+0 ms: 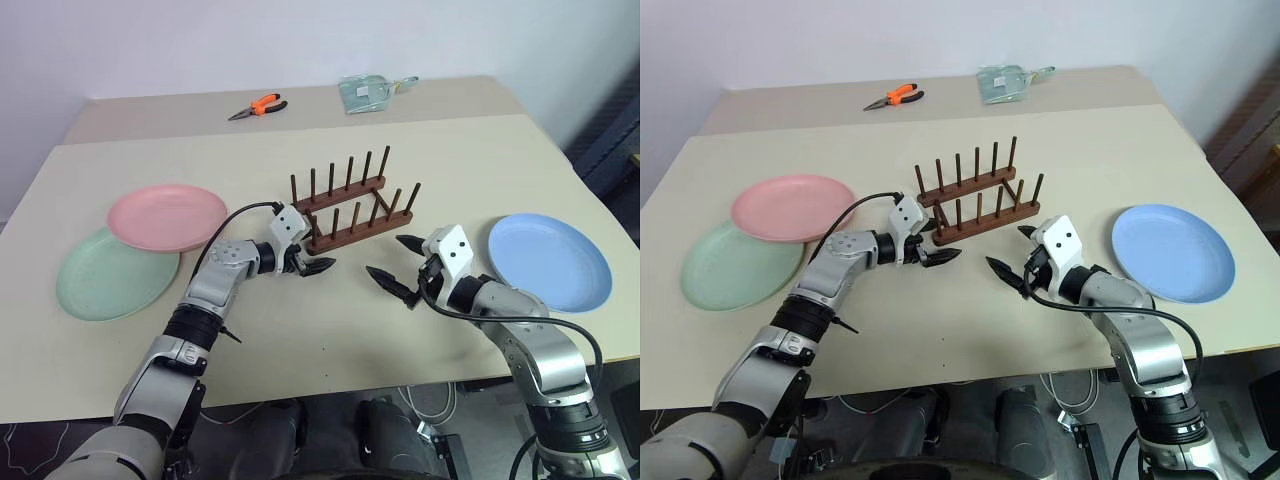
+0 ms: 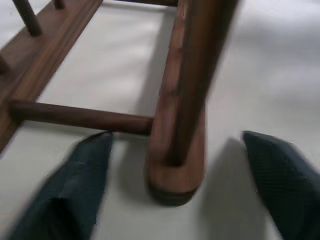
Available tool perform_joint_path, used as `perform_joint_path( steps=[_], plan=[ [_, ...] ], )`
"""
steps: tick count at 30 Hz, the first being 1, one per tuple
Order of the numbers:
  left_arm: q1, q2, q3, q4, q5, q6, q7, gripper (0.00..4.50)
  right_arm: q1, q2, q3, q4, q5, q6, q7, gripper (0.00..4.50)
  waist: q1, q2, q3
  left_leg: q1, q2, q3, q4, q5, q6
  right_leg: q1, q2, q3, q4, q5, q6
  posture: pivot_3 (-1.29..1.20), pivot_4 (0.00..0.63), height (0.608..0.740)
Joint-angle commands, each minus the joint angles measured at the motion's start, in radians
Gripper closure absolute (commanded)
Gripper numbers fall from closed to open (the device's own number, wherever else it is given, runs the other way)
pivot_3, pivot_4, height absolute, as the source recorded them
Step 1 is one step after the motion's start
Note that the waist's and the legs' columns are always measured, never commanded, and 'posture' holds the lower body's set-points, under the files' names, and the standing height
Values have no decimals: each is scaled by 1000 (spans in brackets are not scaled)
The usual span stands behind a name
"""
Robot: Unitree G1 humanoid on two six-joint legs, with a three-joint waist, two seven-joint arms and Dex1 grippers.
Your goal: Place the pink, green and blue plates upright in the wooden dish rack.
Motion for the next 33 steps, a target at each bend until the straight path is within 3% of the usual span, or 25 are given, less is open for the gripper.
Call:
perform_joint_path(
  steps=[1, 4, 10, 14, 21, 22, 25, 27, 29, 33],
  plan=[
    [20, -9, -16, 11, 15, -7, -23, 2372, 12, -1, -21, -57, 18, 5, -13, 0, 0, 0, 0, 0, 0, 0, 0, 0, 0, 0, 0, 0, 0, 0, 0, 0, 150, 740],
    [33, -10, -8, -15, 7, -10, -37, 3728, 19, -10, -28, -61, 18, 7, -17, 0, 0, 0, 0, 0, 0, 0, 0, 0, 0, 0, 0, 0, 0, 0, 0, 0, 150, 740],
    [95, 26, -9, -156, -27, 17, -119, 3723, 34, -61, -75, -49, 26, 10, 3, 0, -1, 0, 0, 0, 0, 0, 0, 0, 0, 0, 0, 0, 0, 0, 0, 0, 150, 740],
    [169, 141, -71, -342, -40, 36, -284, 3723, 83, -162, -190, 8, 38, 0, 55, 0, -1, 0, 0, 0, 0, 0, -1, 0, 0, 0, 0, 0, 0, 0, 0, 0, 150, 740],
    [179, 174, -77, -327, 34, 26, -215, 277, 134, -210, -232, 60, 13, -49, 79, 0, 0, 0, 0, 0, 0, 0, 0, 0, 0, 1, 0, 0, 0, 0, 0, 0, 150, 740],
    [184, 183, -74, -324, 45, 28, -201, 66, 143, -214, -234, 62, 8, -54, 80, 0, -1, 0, 0, 0, 1, 0, 1, 0, 0, 1, 0, 0, 0, 0, 0, 0, 150, 740],
    [226, 227, -49, -362, 53, 76, -174, 66, 178, -230, -248, 67, -1, -64, 92, 0, -4, 0, 0, 1, 1, 0, 0, 0, 0, 1, 0, 1, 0, 0, 0, 0, 150, 740],
    [284, 275, -23, -441, 15, 150, -189, 0, 203, -247, -245, 70, -15, -78, 106, 584, -8, 1, 0, 1, 1, 0, 0, 0, 0, 1, 0, 1, 0, 0, 0, 0, 150, 740],
    [349, 312, 9, -535, -32, 220, -196, 520, 217, -251, -229, 59, -8, -82, 123, 1395, -16, 1, -1, 1, 2, 0, -1, 0, 0, 0, 1, 1, 0, 0, -1, 0, 150, 740],
    [435, 328, 32, -696, -114, 329, -181, 2297, 205, -226, -168, 38, -6, -78, 137, 3473, -24, 2, -1, 2, 2, 0, -1, 0, 0, 1, 1, 1, 0, 0, -1, 0, 150, 740]
  ],
)
